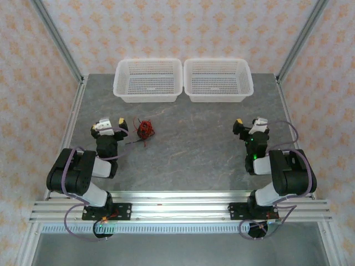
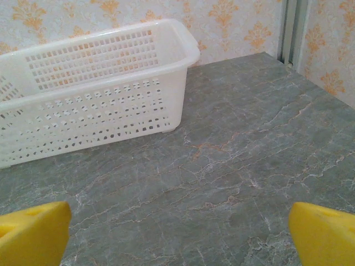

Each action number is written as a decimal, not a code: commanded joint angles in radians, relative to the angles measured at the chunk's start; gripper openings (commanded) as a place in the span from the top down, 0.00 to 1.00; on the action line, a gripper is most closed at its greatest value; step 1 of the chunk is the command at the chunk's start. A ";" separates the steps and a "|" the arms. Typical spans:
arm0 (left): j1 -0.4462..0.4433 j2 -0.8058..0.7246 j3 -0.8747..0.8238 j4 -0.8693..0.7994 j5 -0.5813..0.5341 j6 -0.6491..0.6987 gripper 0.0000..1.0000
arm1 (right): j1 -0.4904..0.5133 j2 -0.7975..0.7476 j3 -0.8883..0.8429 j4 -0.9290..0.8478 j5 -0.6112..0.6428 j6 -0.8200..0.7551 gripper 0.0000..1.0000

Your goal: Untangle the cables

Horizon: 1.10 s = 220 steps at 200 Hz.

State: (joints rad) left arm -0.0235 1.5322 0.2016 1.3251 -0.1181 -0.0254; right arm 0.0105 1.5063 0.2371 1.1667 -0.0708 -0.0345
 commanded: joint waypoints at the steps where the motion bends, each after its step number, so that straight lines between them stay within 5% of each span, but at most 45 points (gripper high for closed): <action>1: 0.010 0.006 0.013 0.000 0.026 0.012 0.01 | 0.006 0.002 0.014 0.019 0.023 -0.002 0.00; 203: 0.010 0.004 0.016 -0.002 0.030 0.012 0.00 | 0.005 0.002 0.011 0.021 0.023 -0.002 0.00; 220: 0.010 -0.055 0.070 -0.139 -0.011 -0.001 0.01 | 0.005 -0.035 0.051 -0.074 0.045 0.004 0.00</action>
State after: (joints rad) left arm -0.0235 1.5303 0.2054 1.3113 -0.1093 -0.0250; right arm 0.0105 1.5063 0.2382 1.1648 -0.0692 -0.0345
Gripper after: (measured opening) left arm 0.995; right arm 0.996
